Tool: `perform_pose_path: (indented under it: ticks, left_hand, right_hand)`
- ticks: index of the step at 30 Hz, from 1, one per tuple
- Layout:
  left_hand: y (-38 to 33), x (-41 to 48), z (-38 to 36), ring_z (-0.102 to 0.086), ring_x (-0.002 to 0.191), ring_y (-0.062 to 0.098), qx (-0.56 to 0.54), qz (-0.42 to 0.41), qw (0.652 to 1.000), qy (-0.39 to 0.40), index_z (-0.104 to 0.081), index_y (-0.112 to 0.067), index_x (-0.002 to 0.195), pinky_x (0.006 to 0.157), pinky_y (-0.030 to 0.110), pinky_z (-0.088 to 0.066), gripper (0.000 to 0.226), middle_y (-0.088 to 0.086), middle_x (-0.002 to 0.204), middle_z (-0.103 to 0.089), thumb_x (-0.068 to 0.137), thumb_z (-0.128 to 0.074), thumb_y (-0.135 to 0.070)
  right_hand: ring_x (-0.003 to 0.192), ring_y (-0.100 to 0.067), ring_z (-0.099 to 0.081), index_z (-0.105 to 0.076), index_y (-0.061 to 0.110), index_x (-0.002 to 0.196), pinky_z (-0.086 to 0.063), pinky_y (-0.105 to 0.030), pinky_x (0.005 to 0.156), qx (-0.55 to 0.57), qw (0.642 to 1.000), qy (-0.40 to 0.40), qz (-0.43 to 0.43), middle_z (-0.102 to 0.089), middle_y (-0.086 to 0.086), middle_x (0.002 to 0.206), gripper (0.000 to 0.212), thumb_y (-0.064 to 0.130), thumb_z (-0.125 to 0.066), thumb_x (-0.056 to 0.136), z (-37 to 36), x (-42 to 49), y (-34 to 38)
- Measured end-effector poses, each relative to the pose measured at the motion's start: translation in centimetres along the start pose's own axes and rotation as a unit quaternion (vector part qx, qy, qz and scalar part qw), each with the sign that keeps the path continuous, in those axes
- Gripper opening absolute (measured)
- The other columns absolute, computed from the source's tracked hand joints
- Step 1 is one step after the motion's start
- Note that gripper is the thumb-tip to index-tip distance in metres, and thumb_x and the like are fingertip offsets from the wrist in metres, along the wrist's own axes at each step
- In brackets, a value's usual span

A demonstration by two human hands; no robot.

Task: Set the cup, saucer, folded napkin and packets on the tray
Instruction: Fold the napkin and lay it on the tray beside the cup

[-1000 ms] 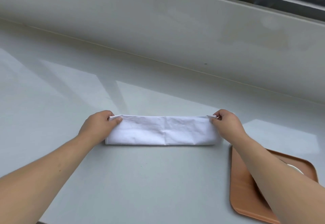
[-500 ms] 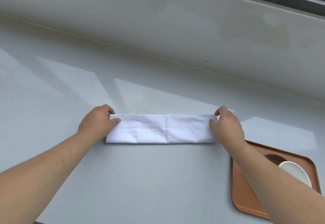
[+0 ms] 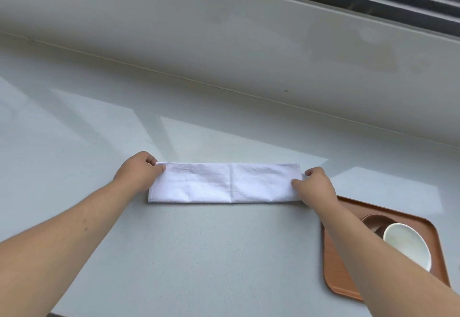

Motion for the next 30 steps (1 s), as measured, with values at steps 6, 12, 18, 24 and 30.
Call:
perform_pose_path:
  ticks: [6,12,18,24,30]
  left_hand:
    - [1.1,-1.5,-1.0,-0.063,0.097,0.028,-0.127,0.081,0.987,0.05,-0.063,-0.013,0.115,0.075,0.036,-0.048,0.036,0.009,0.113,-0.068,0.086,-0.082,-0.023]
    - [1.8,-3.1,-1.6,-0.067,0.091,0.032,-0.047,0.1,0.99,0.092,-0.068,-0.007,0.116,0.078,0.042,-0.055,0.03,0.014,0.101,-0.07,0.091,-0.076,-0.021]
    - [3.6,-7.2,-2.2,-0.044,0.055,0.023,-0.046,0.147,0.977,0.149,-0.064,-0.007,0.083,0.053,0.029,-0.033,0.017,0.009,0.066,-0.058,0.09,-0.072,-0.02]
    - [5.7,-15.6,-4.9,-0.045,0.045,0.015,-0.188,0.207,0.93,0.237,-0.067,-0.012,0.093,0.049,0.027,-0.038,0.011,0.0,0.056,-0.062,0.089,-0.074,-0.02]
    - [7.6,-23.9,-9.0,-0.053,0.047,0.012,-0.291,0.204,0.881,0.314,-0.066,-0.012,0.101,0.048,0.024,-0.045,0.022,0.007,0.076,-0.073,0.091,-0.074,-0.03]
  right_hand:
    - [0.076,-0.014,-0.054,-0.048,0.011,0.135,-0.042,-0.029,0.057,0.133,0.989,0.027,-0.055,-0.055,-0.007,0.115,0.051,0.016,-0.066,0.087,-0.6,-1.0,-1.2]
    - [0.11,-0.035,-0.054,-0.053,0.011,0.13,-0.049,-0.045,0.091,-0.032,0.978,-0.118,0.168,-0.058,-0.013,0.119,0.048,0.017,-0.066,0.084,1.5,-5.7,1.8]
    - [0.092,-0.034,-0.057,-0.064,0.011,0.117,-0.051,-0.046,0.083,-0.148,0.887,-0.078,0.43,-0.062,-0.008,0.105,0.04,0.016,-0.072,0.079,-4.4,-13.7,5.5]
    - [0.1,-0.029,-0.051,-0.046,0.021,0.137,-0.05,-0.041,0.088,-0.261,0.789,0.025,0.556,-0.053,-0.004,0.12,0.066,0.044,-0.068,0.079,-12.7,-20.7,6.7]
    - [0.089,-0.029,-0.051,-0.058,0.022,0.122,-0.049,-0.042,0.075,-0.229,0.791,0.027,0.567,-0.058,-0.001,0.105,0.044,0.023,-0.054,0.079,-13.9,-24.7,4.5]
Point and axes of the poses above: each hand's wrist, its own x-axis towards the middle knuckle, its own z-axis out of the back of the hand, y = z × x, the point moved 8 cm from there along x, towards the middle knuckle
